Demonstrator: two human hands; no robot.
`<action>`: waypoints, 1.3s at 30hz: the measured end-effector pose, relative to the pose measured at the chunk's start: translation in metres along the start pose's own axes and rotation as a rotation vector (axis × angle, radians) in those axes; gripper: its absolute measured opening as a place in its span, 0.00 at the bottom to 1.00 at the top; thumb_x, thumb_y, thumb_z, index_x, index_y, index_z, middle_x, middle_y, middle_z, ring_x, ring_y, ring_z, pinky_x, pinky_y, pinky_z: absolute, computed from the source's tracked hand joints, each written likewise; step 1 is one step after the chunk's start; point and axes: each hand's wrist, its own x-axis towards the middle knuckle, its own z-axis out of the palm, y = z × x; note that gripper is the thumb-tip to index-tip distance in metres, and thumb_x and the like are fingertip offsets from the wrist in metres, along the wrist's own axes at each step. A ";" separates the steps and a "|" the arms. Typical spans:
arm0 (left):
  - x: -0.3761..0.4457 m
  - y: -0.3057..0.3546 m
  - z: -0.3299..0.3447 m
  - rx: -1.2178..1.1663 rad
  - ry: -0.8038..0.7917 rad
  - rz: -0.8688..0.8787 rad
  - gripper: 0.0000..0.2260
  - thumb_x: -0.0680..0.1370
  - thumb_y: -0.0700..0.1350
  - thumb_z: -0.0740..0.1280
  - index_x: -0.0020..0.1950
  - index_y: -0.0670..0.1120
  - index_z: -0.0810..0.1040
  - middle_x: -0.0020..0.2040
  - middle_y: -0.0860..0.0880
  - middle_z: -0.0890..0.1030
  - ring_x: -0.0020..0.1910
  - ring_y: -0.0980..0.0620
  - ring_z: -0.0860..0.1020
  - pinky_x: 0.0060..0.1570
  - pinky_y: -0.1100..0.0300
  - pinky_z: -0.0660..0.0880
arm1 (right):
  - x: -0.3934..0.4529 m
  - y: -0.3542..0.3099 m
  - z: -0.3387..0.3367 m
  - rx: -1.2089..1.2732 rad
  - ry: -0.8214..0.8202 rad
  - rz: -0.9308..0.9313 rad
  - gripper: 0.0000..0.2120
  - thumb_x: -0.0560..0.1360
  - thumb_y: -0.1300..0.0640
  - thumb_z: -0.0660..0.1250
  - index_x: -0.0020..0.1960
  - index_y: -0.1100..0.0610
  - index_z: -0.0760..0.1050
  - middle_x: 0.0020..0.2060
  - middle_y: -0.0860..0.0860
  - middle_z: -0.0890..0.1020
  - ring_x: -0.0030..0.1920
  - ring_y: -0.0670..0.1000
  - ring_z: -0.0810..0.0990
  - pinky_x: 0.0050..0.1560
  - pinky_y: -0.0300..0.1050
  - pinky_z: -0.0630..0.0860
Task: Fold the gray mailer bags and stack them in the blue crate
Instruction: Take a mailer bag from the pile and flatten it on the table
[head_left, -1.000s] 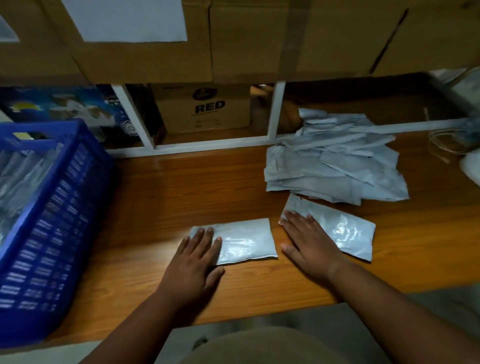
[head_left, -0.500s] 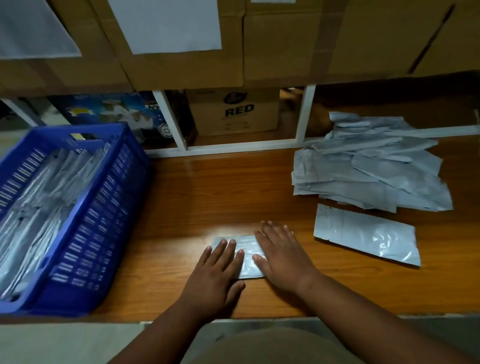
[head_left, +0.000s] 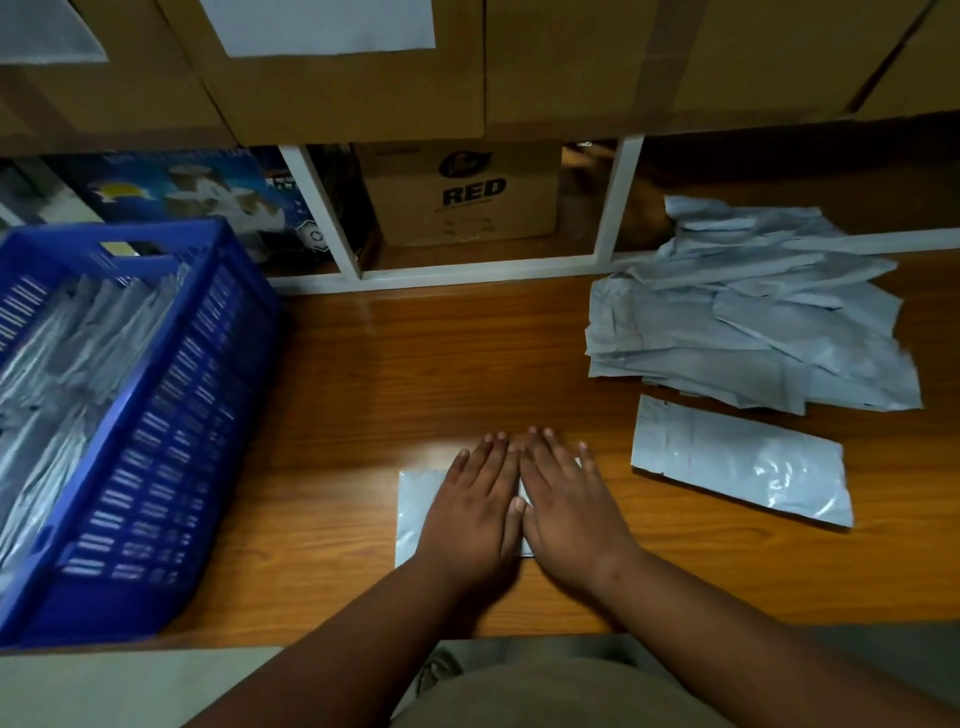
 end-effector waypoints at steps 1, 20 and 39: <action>0.000 0.000 0.000 0.014 -0.004 -0.002 0.29 0.88 0.54 0.50 0.87 0.44 0.54 0.87 0.44 0.54 0.86 0.47 0.48 0.83 0.43 0.53 | 0.001 0.000 0.001 -0.003 0.000 0.000 0.35 0.85 0.42 0.46 0.88 0.53 0.44 0.87 0.54 0.44 0.86 0.55 0.39 0.84 0.65 0.45; 0.004 0.003 -0.004 0.060 -0.074 -0.009 0.32 0.87 0.58 0.46 0.87 0.43 0.49 0.87 0.41 0.49 0.86 0.45 0.44 0.83 0.41 0.51 | 0.005 -0.004 -0.006 0.006 -0.091 -0.011 0.36 0.85 0.44 0.45 0.85 0.54 0.31 0.83 0.56 0.29 0.82 0.56 0.25 0.84 0.59 0.37; -0.029 -0.031 -0.011 0.097 -0.078 -0.048 0.32 0.85 0.56 0.53 0.87 0.44 0.54 0.87 0.43 0.52 0.86 0.45 0.47 0.83 0.40 0.51 | 0.012 -0.033 -0.002 -0.094 -0.079 -0.079 0.36 0.85 0.38 0.42 0.87 0.53 0.40 0.86 0.54 0.39 0.85 0.55 0.35 0.82 0.70 0.42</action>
